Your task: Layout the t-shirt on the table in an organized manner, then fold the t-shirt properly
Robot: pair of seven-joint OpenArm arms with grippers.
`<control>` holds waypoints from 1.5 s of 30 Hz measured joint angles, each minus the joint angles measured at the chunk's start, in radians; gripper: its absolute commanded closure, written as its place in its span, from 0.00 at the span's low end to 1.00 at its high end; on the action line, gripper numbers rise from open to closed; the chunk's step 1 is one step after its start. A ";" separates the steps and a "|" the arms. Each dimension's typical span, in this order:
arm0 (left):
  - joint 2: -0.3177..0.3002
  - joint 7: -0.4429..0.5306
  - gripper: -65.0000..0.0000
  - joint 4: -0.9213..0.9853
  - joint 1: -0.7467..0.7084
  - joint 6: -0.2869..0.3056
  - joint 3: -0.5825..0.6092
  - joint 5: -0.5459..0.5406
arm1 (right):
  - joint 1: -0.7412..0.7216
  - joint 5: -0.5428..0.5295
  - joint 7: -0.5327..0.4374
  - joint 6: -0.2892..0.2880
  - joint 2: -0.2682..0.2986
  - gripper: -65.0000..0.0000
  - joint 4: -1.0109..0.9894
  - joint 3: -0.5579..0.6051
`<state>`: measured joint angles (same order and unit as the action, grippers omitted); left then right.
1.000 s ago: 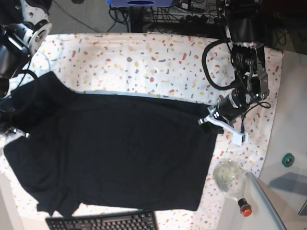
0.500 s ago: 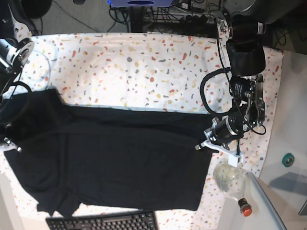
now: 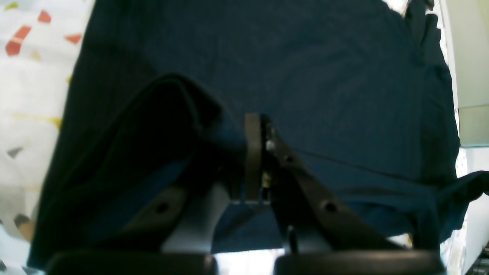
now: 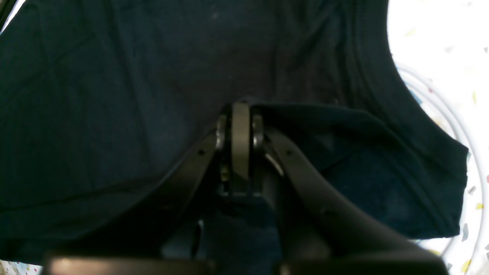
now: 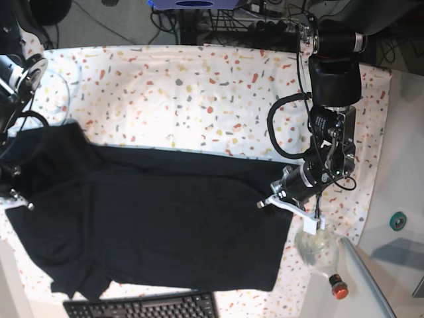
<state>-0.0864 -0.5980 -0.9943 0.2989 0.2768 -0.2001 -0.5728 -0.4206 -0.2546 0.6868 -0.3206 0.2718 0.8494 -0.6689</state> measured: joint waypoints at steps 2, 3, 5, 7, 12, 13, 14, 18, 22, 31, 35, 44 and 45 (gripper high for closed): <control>-0.002 0.025 1.00 0.000 0.000 0.000 -0.001 0.000 | 0.000 0.000 0.000 0.000 0.002 1.00 0.000 0.000; -0.003 0.027 1.00 0.000 0.000 0.000 -0.002 0.000 | 0.000 0.000 -0.010 0.000 0.002 1.00 0.000 0.000; -0.003 0.027 1.00 0.000 0.000 0.000 -0.006 0.000 | 0.000 0.000 -0.019 0.000 0.000 1.00 0.000 0.000; -0.002 0.026 1.00 0.000 0.000 0.000 -0.008 0.000 | 0.000 0.000 -0.019 0.000 0.000 1.00 0.000 0.000; -0.004 0.026 0.68 0.000 0.000 0.000 -0.013 0.001 | 0.000 0.000 -0.027 0.000 0.000 0.73 0.000 -0.008; -0.005 0.027 0.53 0.000 0.000 0.000 -0.013 -0.004 | 0.001 -0.001 -0.026 0.000 0.000 0.70 0.003 -0.017; -0.006 0.027 0.41 0.000 0.000 -0.001 -0.013 -0.004 | 0.006 -0.003 -0.022 0.000 -0.006 0.69 0.024 -0.041; 0.003 0.088 0.08 -0.013 -0.004 0.009 -0.086 -0.006 | 0.100 0.005 -0.032 0.005 -0.061 0.68 0.269 -0.168; -0.010 0.119 0.08 -0.169 -0.105 0.006 -0.215 -0.009 | 0.257 -0.029 0.123 -0.001 -0.129 0.68 0.582 -0.174; -0.051 0.113 0.47 -0.375 -0.464 0.004 -0.248 -0.010 | 0.509 -0.282 0.243 0.008 -0.380 0.69 0.732 -0.267; -0.112 0.120 1.00 -0.376 -0.550 0.007 -0.256 -0.010 | 0.476 -0.307 0.205 -0.003 -0.386 0.69 0.645 -0.269; -0.119 0.119 1.00 -0.383 -0.601 0.010 -0.251 -0.011 | 0.430 -0.299 0.019 0.039 -0.266 0.69 0.417 -0.274; -0.118 0.120 1.00 -0.383 -0.600 0.010 -0.251 -0.011 | 0.428 -0.306 0.011 0.054 -0.256 0.69 0.402 -0.274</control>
<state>-0.2043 -0.4782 -1.3773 -0.3016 0.2871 -0.4507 -0.5838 0.0078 -0.5610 0.6979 -0.2668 0.0154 1.2518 -0.9424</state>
